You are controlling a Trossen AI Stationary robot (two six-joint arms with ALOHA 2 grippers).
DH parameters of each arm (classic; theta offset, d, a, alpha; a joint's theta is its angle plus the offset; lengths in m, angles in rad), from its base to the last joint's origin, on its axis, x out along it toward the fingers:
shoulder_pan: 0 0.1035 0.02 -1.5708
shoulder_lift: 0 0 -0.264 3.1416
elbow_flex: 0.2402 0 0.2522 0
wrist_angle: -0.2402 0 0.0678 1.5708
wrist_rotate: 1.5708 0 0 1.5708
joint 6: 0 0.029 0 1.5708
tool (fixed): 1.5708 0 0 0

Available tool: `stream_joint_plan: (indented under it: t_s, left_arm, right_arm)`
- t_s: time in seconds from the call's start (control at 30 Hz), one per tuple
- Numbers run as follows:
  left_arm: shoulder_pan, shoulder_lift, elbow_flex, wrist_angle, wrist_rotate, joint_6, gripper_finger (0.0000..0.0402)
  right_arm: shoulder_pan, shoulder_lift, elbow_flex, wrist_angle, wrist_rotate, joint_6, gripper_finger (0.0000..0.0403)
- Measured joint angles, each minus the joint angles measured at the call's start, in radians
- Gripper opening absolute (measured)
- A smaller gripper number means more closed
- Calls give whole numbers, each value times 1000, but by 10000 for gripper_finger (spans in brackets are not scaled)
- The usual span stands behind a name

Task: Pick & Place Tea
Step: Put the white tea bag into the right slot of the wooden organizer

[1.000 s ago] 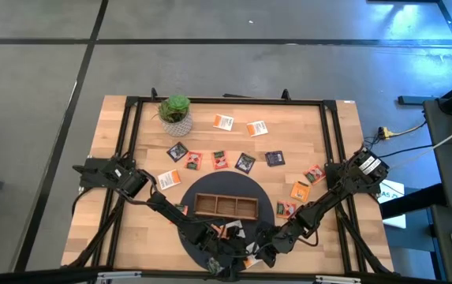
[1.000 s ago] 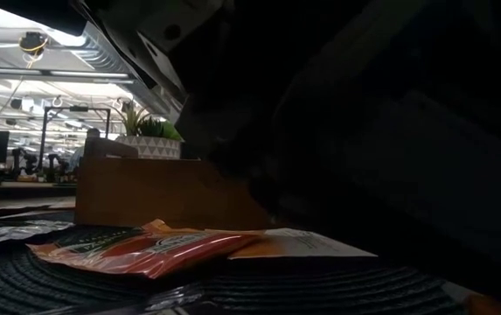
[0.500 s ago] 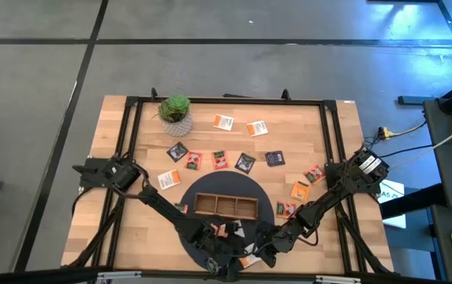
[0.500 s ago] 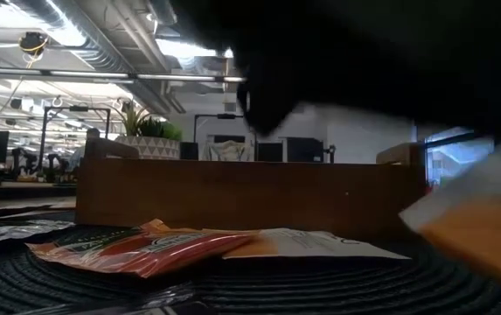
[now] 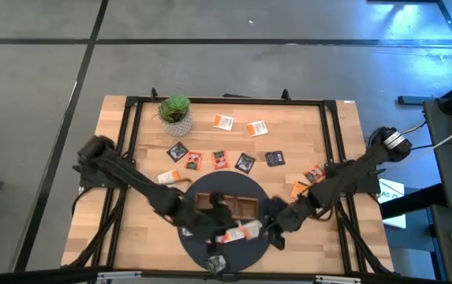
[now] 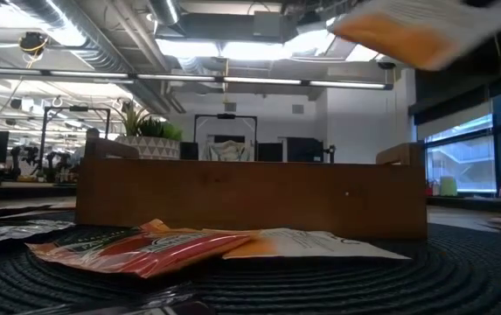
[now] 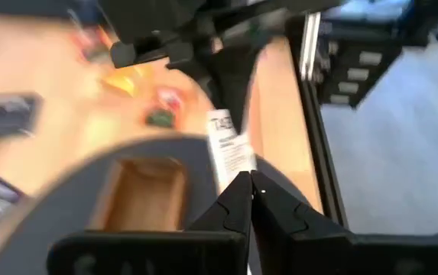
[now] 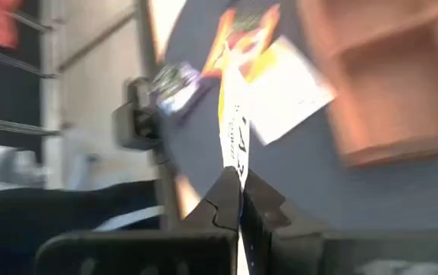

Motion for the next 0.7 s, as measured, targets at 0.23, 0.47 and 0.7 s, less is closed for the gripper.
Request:
stream_joint_plan:
  t_s: [0.23,0.47,0.7]
  left_arm:
    - [-7,-252,-254,203,48,10,3]
    - [-7,-452,-598,539,48,6,1]
    - [15,-545,-766,599,18,1,7]
  right_arm:
    - [-121,18,251,-385,46,-217,3]
    - [-212,84,334,-508,-31,-383,3]
    - [-271,201,449,-697,-154,-472,3]
